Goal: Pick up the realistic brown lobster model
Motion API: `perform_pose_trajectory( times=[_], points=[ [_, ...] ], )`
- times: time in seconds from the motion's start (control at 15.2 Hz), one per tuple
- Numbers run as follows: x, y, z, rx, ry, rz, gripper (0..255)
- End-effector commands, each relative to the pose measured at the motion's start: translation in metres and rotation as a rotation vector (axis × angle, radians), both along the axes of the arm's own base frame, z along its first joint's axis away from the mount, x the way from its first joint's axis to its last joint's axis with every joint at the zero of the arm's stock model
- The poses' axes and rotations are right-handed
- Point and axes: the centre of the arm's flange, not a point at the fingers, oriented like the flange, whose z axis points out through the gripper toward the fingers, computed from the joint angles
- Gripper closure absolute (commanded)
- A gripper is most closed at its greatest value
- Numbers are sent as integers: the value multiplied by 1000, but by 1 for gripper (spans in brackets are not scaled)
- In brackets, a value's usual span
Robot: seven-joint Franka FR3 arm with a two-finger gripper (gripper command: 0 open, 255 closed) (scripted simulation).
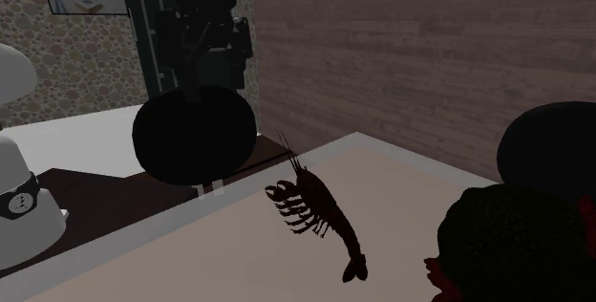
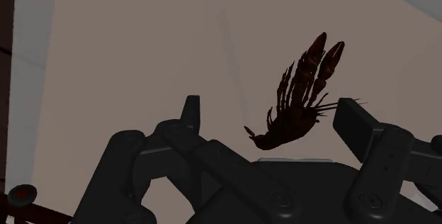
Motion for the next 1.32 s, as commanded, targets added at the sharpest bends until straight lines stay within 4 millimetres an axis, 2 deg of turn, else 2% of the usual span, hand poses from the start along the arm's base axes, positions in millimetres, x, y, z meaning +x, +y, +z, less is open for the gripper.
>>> perform_pose_trajectory(
  times=[0.0,0.86,1.25],
  points=[
    [20,6,-22,12,11,-38,0],
    [141,33,-146,87,83,-272,0],
    [141,33,-177,87,83,-272,0]
  ],
)
